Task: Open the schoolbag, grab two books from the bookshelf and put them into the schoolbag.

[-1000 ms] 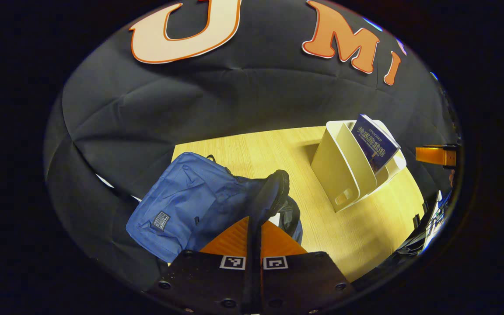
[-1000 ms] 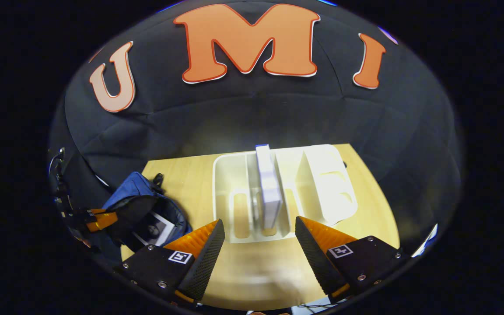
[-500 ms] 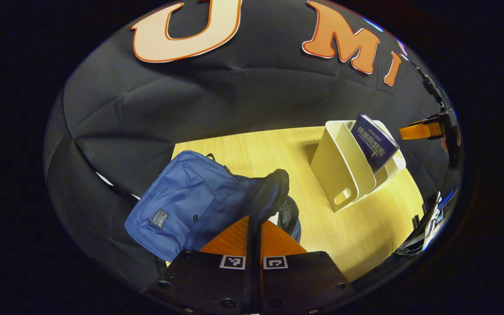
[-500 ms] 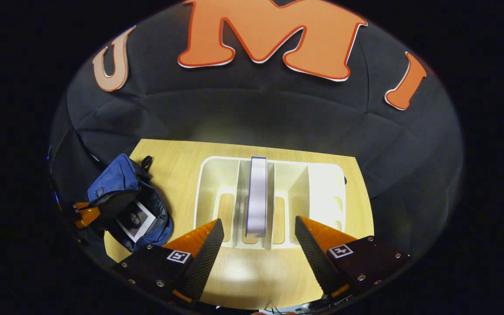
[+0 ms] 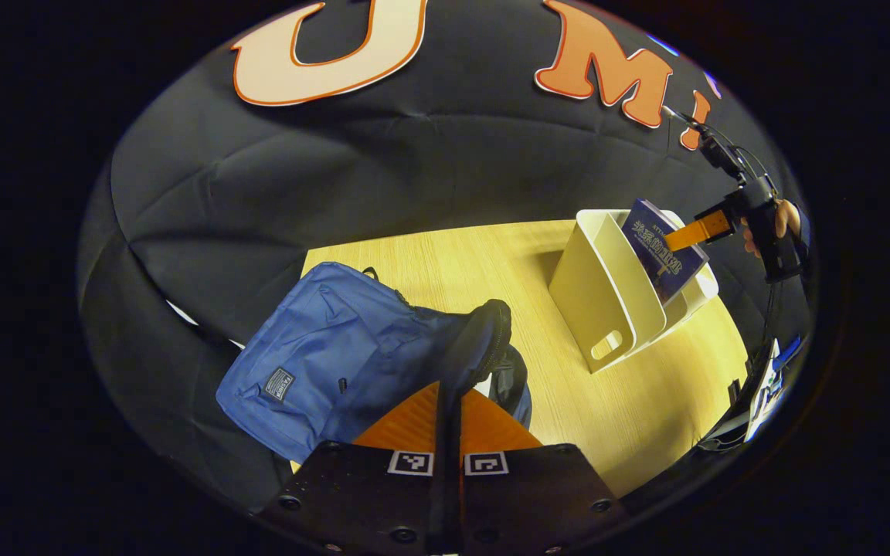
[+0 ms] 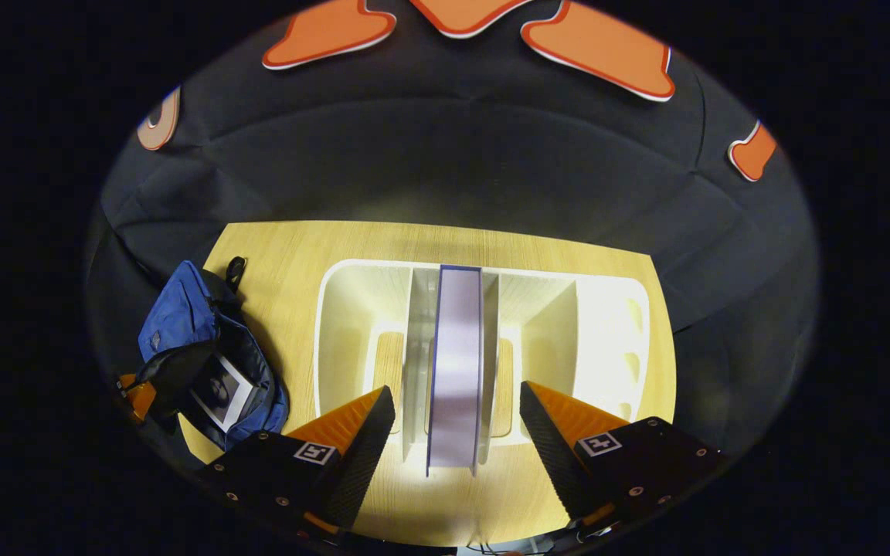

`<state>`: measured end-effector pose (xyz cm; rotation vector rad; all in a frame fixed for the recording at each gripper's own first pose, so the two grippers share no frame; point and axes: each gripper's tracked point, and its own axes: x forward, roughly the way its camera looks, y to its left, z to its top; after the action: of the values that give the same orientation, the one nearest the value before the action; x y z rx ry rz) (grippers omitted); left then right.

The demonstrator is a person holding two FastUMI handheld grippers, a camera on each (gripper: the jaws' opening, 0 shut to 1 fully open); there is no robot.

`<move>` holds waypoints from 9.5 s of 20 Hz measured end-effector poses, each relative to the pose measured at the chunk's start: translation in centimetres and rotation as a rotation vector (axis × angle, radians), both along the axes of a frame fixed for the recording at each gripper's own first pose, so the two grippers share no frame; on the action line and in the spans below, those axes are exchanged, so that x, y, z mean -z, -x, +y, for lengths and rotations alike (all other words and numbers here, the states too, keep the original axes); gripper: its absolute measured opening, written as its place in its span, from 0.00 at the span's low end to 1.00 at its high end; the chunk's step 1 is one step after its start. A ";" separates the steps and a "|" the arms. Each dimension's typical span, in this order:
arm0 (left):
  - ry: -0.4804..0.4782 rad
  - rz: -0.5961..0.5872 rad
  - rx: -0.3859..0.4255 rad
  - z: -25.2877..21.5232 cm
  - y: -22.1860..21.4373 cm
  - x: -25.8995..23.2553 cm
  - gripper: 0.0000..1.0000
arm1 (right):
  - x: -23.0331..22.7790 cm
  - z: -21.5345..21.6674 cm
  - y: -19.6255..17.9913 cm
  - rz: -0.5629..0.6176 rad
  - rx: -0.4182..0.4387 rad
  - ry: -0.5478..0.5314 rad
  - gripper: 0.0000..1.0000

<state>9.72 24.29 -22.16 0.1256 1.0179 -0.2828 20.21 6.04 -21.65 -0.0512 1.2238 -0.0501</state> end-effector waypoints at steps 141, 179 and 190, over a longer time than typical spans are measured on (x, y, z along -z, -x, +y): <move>0.153 -0.886 -0.127 -27.0 3.8 -19.1 0.84 | -18.8 -9.3 16.1 -0.985 0.106 -0.112 0.96; 0.194 -0.977 -0.118 -30.9 5.9 -19.5 0.94 | -17.9 -9.8 17.8 -1.056 0.058 0.030 0.96; 0.183 -0.986 -0.121 -30.4 5.6 -19.5 0.94 | -18.0 -10.2 17.5 -1.069 0.071 0.051 0.96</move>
<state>4.13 -6.12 -2.71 0.0249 0.0187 -0.1646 2.72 -4.12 -3.66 -0.0179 0.1548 -0.1484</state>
